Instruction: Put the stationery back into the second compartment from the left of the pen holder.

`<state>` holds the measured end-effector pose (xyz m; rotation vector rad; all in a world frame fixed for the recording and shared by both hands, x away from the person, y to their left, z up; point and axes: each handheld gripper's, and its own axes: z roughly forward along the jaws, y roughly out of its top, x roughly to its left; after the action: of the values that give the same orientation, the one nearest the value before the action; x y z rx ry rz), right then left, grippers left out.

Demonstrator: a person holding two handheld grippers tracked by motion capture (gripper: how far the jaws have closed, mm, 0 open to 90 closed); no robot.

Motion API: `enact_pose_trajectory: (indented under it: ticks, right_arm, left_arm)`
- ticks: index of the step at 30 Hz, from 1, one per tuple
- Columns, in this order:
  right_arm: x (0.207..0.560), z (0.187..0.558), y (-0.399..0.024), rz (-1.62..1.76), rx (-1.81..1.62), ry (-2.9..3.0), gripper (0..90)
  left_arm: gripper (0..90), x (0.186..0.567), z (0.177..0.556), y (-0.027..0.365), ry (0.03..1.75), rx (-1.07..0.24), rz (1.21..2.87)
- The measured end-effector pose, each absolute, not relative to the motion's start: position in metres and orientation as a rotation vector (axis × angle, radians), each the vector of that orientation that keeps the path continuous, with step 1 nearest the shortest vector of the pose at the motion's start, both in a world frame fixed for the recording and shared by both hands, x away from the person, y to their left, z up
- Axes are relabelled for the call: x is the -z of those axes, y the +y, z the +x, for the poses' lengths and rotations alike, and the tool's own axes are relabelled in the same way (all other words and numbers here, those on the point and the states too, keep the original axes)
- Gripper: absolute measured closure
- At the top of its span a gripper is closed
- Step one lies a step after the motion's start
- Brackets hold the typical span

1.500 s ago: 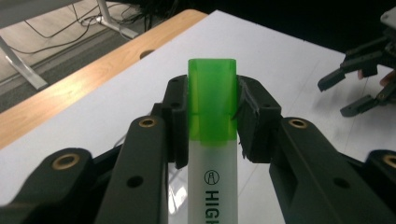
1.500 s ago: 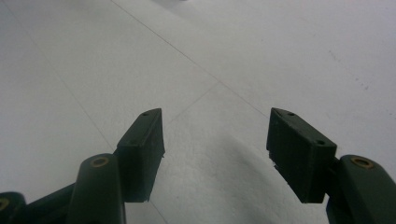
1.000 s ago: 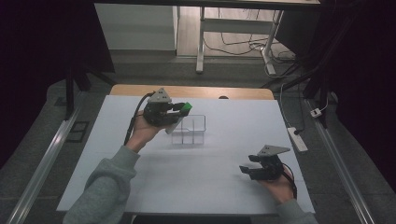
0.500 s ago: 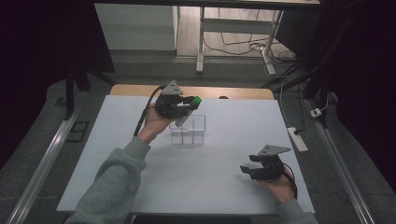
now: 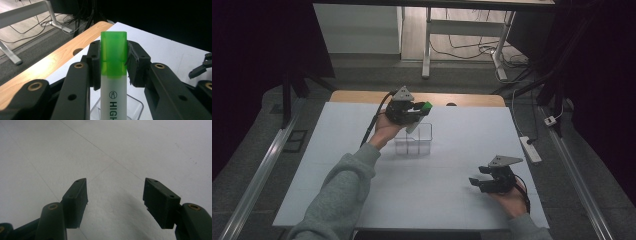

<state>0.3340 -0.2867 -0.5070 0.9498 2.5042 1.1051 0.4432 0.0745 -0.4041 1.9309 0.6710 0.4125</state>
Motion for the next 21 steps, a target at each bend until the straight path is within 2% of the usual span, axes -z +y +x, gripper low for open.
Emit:
enact_pose_trajectory:
  ticks: [16, 21]
  right_arm:
    - [0.508, 0.334, -0.287, 0.95, -1.106, 2.505, 36.7]
    - [0.508, 0.334, -0.287, 0.95, -1.103, 2.506, 36.7]
  left_arm:
    - [65.6, 0.42, 0.454, 0.074, 0.659, -0.379, 1.967]
    - [53.5, 0.425, 0.454, 0.08, 0.669, -0.385, 1.989]
